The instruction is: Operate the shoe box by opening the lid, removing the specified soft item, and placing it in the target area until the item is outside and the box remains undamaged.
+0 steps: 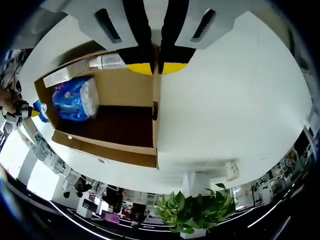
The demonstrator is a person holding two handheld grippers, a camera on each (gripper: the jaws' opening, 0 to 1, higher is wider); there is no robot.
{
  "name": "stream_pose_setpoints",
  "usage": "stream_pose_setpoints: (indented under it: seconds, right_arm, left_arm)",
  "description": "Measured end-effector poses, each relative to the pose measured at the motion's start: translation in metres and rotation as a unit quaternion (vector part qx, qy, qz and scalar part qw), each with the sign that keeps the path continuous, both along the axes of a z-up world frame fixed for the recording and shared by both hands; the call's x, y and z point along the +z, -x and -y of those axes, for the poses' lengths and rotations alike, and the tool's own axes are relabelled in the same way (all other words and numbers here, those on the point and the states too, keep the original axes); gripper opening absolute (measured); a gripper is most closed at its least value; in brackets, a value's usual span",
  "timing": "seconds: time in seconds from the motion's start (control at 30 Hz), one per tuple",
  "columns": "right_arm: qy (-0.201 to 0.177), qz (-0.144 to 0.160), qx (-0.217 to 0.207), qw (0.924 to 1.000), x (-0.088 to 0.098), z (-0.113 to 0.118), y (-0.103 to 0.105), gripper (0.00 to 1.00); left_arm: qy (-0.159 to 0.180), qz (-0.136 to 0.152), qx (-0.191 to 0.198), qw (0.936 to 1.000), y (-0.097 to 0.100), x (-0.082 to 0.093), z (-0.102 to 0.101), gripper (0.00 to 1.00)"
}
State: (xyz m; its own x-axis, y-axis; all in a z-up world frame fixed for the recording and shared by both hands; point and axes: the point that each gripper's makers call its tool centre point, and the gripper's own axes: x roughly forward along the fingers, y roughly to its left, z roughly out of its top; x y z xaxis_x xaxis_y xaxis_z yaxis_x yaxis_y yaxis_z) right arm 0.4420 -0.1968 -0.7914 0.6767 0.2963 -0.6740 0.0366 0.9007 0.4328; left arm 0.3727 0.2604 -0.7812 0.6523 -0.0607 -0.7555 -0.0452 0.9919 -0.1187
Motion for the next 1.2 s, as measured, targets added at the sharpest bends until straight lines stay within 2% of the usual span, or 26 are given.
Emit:
stream_pose_setpoints:
  seconds: [0.3, 0.53, 0.9, 1.2]
  right_arm:
    - [0.004, -0.014, 0.008, 0.9999, -0.010, 0.003, 0.000, 0.00]
    - [0.004, -0.012, 0.016, 0.9998, -0.023, 0.014, -0.022, 0.00]
    - [0.008, -0.006, 0.019, 0.9998, -0.035, 0.021, -0.040, 0.00]
    - [0.000, -0.007, 0.008, 0.9999, -0.034, 0.020, -0.038, 0.00]
  left_arm:
    - [0.000, 0.000, 0.000, 1.0000, 0.000, 0.000, -0.001, 0.01]
    - [0.000, 0.001, 0.000, 1.0000, -0.001, 0.000, -0.002, 0.01]
    - [0.000, 0.000, 0.000, 1.0000, 0.000, 0.000, -0.001, 0.02]
    - [0.001, 0.000, 0.000, 1.0000, -0.001, 0.000, -0.001, 0.02]
